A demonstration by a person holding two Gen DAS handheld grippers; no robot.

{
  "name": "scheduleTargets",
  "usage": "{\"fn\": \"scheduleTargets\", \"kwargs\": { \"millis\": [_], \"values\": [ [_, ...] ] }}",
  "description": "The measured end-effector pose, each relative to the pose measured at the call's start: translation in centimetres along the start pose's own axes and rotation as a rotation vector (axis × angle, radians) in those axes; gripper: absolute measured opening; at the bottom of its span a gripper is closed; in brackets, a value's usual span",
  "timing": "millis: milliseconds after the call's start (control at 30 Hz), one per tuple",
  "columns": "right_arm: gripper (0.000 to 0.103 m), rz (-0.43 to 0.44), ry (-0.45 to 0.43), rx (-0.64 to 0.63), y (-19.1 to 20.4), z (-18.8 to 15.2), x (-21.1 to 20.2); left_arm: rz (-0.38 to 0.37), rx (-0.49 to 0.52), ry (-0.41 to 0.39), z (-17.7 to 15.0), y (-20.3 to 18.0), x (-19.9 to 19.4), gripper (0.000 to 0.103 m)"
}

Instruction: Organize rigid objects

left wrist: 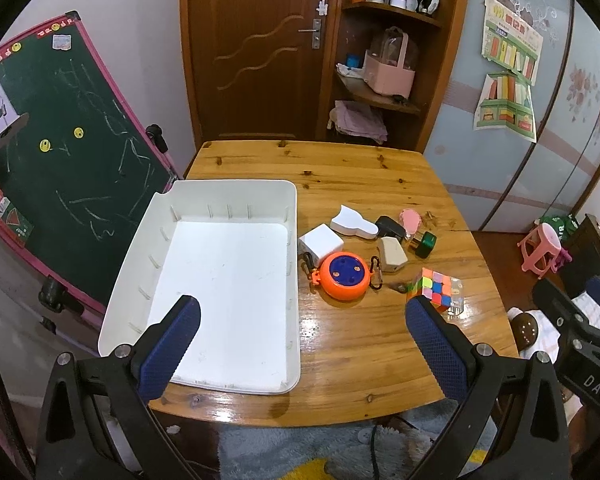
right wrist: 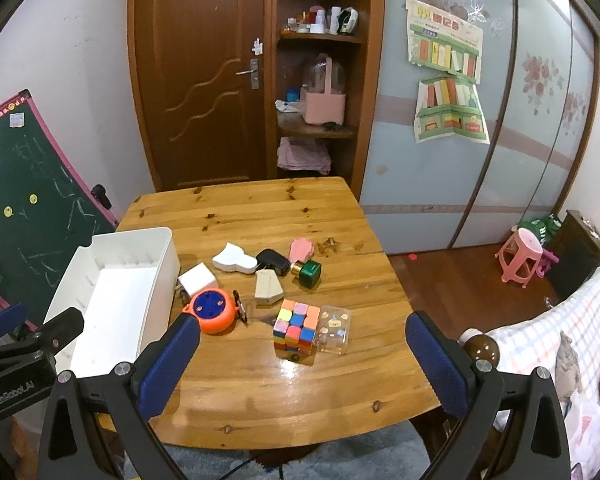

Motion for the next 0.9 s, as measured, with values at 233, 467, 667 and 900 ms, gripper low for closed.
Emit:
{"fn": "scheduleTargets", "kwargs": {
  "millis": [233, 467, 667, 900],
  "values": [
    [0.103, 0.022, -0.022, 0.010, -0.6, 1.4, 0.1, 0.011, -0.002, -0.006, 1.0, -0.3, 0.2, 0.102],
    [0.103, 0.071, -0.051, 0.025, -1.2, 2.8, 0.4, 0.018, -0.032, -0.004, 1.7, -0.5, 0.9, 0.102],
    [0.103, 0.086, -0.030, -0.004, -0.9, 2.7, 2.0, 0.028, -0.047, -0.006, 2.1, -0.6, 1.4, 0.102],
    [0.103, 0.086, -0.009, -0.006, -1.2, 2.1, 3.2, 0.035, -0.028, -0.001, 2.4, -1.0, 2.0, 0.102]
  ]
}}
Point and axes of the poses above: each gripper's, at about its wrist camera, not at the fingertips, and x roughly the way its jaws point, y to its left, z to its top, the point moved 1 cm from there along x, roughly the way its jaws point, and after that the axes turned 7 degrees about x, right-handed, at the moved point
